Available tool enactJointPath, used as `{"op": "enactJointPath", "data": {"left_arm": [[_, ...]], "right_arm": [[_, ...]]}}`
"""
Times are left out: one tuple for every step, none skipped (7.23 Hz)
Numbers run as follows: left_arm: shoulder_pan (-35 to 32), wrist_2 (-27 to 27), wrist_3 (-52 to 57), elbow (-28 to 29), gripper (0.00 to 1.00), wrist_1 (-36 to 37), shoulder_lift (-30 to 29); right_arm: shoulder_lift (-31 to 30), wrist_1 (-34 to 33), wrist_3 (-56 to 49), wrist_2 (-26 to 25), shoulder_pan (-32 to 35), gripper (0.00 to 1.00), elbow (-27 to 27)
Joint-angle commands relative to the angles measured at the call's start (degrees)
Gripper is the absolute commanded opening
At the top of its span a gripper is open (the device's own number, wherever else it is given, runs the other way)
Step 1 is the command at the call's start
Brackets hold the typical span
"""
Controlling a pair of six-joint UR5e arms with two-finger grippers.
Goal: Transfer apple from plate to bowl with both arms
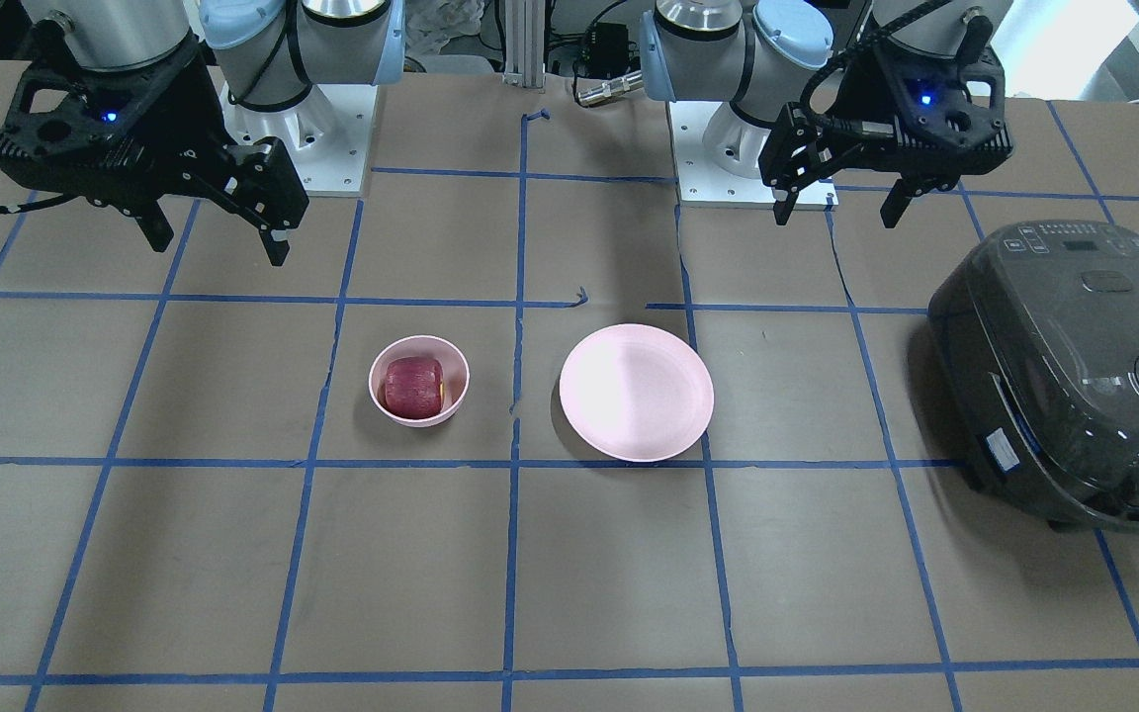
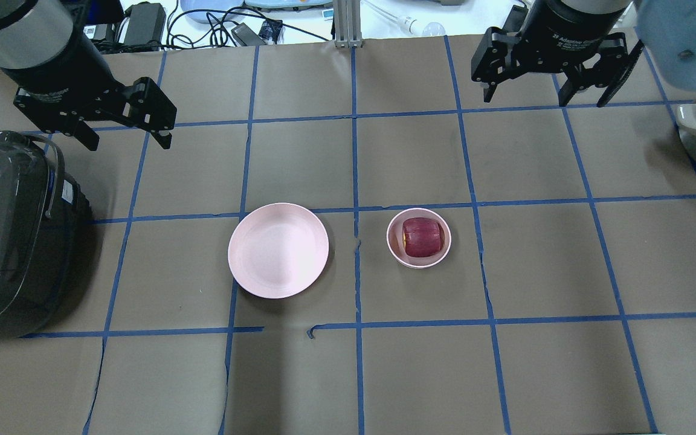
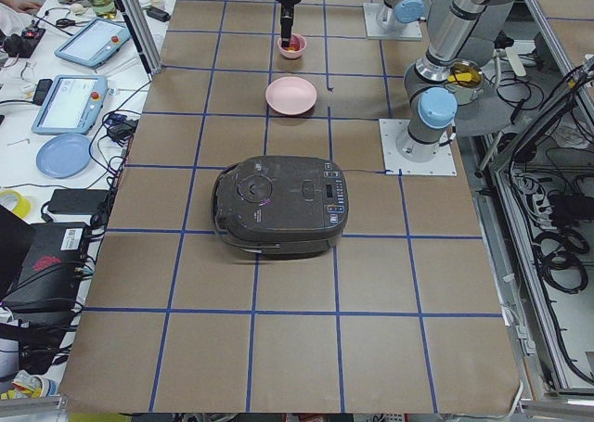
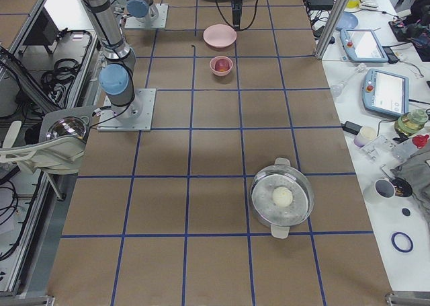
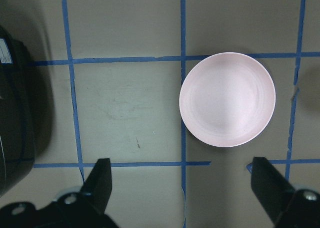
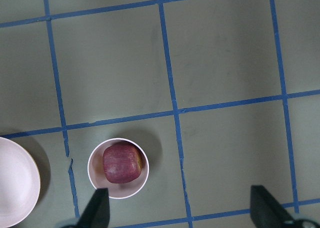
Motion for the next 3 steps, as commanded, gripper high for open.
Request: {"op": "enactJointPath", "data": {"left_arm": [[-0.04, -0.01, 0.01, 0.03, 1.0, 0.1, 0.17], [-0.04, 0.08, 0.01, 0.03, 1.0, 0.02, 0.25], [0.05, 0.08, 0.01, -0.32, 1.0, -0.42, 0.17]], "right_arm": [[-0.01, -0.01, 0.0, -0.05, 0.0, 1.0, -0.03], [-0.01, 0.08, 0.0, -0.14, 0.0, 1.0, -0.03], [-0.01, 0.17, -0.09, -0.32, 0.0, 1.0, -0.03]]}}
